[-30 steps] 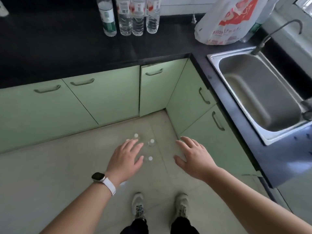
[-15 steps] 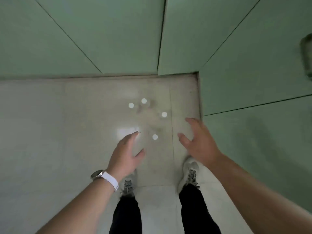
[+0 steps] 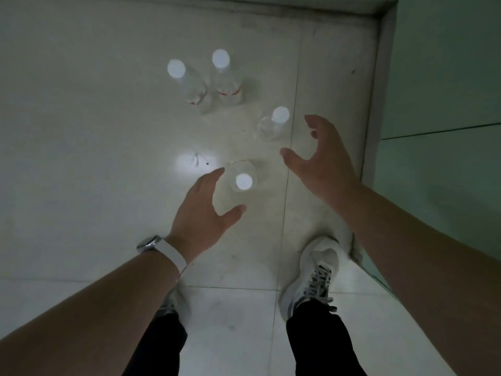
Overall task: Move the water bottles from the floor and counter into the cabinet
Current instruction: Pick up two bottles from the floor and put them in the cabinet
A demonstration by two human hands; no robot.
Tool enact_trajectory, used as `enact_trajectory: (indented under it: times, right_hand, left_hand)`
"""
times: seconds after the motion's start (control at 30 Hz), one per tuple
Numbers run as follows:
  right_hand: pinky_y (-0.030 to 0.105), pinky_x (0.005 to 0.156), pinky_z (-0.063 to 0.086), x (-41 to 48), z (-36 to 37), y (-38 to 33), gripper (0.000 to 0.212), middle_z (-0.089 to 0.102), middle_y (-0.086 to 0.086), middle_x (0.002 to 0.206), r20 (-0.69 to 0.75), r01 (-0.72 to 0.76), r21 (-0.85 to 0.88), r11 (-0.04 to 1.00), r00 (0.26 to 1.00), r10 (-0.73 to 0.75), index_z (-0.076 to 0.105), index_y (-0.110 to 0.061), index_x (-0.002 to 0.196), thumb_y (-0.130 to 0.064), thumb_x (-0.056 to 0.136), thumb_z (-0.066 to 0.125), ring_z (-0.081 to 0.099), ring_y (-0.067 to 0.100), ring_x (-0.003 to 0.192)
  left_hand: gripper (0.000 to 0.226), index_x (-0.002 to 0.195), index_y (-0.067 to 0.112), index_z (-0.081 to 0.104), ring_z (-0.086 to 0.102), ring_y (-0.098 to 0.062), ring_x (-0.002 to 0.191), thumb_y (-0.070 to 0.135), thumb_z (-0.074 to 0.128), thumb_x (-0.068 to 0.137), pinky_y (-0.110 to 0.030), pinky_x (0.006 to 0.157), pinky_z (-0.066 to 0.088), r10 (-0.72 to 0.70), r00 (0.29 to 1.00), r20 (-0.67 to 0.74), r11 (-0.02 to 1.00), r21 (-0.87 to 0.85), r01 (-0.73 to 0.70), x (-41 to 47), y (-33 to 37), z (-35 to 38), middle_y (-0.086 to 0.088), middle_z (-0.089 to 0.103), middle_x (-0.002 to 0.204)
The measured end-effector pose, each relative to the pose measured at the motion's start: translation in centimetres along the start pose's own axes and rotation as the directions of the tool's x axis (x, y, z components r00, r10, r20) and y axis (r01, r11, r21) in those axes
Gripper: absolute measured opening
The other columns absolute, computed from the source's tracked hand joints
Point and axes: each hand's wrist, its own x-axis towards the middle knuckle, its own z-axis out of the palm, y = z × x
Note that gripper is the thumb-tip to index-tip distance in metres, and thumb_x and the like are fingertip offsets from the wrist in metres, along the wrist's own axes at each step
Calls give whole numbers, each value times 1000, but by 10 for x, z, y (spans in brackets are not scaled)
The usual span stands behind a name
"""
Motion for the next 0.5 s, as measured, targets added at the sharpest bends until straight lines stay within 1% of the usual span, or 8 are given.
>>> enact_trajectory:
  times: [0.1,0.2,0.27,0.33,0.4,0.5]
  right_hand:
    - [33,108,38,17,28,24,79,40,-5,145,-4,11,-14,1000,1000,-12,33,-24,145,-48,80,72,41,10,129]
    - [32,108,38,32,53,36,84,39,-3,145,-16,62,-26,998,998,-63,32,-23,146,-48,78,74,40,11,128]
    - [32,109,38,42,67,41,87,38,1,146,-46,116,-19,993,992,-116,31,-20,147,-48,77,74,41,13,130]
    - [33,108,39,54,79,44,91,40,3,145,-111,150,-3,989,983,-149,30,-14,147,-50,75,73,42,15,129]
    - [32,108,38,63,88,47,93,41,5,144,-169,163,13,987,973,-158,30,-11,147,-49,74,74,43,16,129]
    - [29,106,39,73,94,49,86,45,3,138,-224,199,62,978,958,-180,34,-9,142,-40,74,76,45,15,126]
  left_hand:
    - [91,151,24,31,41,-13,133,43,81,77,-24,102,33,7,1000,2,1000,-16,-7,23,-16,22,6,42,148]
    - [103,154,27,23,38,-13,137,42,84,73,-27,105,34,18,996,86,999,-41,-15,40,-27,38,7,36,153]
    - [107,155,28,21,38,-15,138,40,86,71,-31,109,35,26,994,103,999,-39,-22,49,-33,46,5,35,154]
    - [103,154,27,24,40,-16,136,37,86,72,-32,109,36,20,997,70,999,-35,-17,56,-37,50,4,38,152]
    - [96,151,27,29,43,-14,132,34,85,73,-25,103,36,21,999,41,999,-36,-19,61,-38,53,5,41,148]
    - [83,144,27,37,49,-13,120,32,84,75,-24,95,39,29,1000,5,998,-57,-28,67,-37,58,6,49,138]
